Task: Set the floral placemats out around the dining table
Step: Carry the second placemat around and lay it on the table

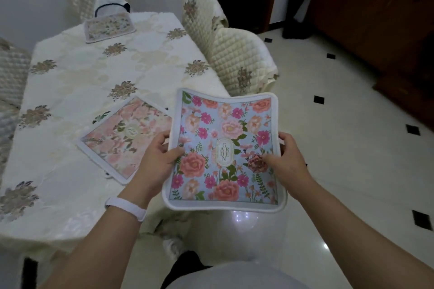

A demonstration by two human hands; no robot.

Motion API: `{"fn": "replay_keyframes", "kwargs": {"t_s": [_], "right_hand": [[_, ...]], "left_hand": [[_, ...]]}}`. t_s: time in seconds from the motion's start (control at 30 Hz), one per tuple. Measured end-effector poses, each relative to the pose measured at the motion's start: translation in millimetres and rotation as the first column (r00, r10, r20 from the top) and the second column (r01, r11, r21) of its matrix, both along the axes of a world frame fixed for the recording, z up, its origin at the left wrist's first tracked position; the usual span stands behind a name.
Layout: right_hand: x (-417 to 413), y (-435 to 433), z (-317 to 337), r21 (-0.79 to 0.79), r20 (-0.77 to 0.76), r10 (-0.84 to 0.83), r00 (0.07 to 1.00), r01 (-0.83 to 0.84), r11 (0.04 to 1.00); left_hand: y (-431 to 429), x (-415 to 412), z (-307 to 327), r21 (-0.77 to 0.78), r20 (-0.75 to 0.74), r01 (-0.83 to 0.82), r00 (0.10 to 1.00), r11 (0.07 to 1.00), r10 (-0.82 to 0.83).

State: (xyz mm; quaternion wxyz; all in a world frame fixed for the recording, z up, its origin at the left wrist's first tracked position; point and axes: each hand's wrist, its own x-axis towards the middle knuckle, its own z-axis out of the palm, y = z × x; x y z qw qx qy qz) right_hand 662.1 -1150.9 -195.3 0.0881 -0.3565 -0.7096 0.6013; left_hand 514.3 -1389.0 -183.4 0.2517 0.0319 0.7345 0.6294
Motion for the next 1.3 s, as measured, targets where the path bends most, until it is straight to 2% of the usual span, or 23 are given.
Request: {"fn": "replay_keyframes", "kwargs": {"t_s": [0.3,0.43,0.6,0.9,1.03,1.3], "right_hand": [[98.0,84.8,41.8,0.088,-0.132,-0.162,0.978,0.174,0.981],[117.2,114.1,46.4,0.095,-0.139,-0.233,0.962,0.248,0.964],[125.1,154.5,46.9,0.098,-0.117,-0.348,0.930,0.360,0.928],[71.4,254.7,55.7,0.151,-0.087,-0.451,0.888,0.459,0.876],[32.4,301.1,70.6,0.234,-0.099,-0.470,0.877,0.480,0.846],[-19.3,357.0,89.1,0.350,-0.130,-0.461,0.878,0.476,0.807]], "left_hand": [[106.9,61.0,18.0,0.025,-0.130,0.147,0.981,0.989,-0.143],[148.2,61.7,24.1,0.030,-0.195,0.233,0.955,0.972,-0.223],[210.1,48.3,18.4,0.055,-0.206,0.308,0.934,0.950,-0.291],[340.4,-16.9,12.1,0.154,-0.162,0.391,0.916,0.907,-0.367],[392.7,-57.0,14.6,0.228,-0.146,0.396,0.917,0.889,-0.371],[457.1,-112.3,18.0,0.280,-0.154,0.403,0.915,0.872,-0.373]]}}
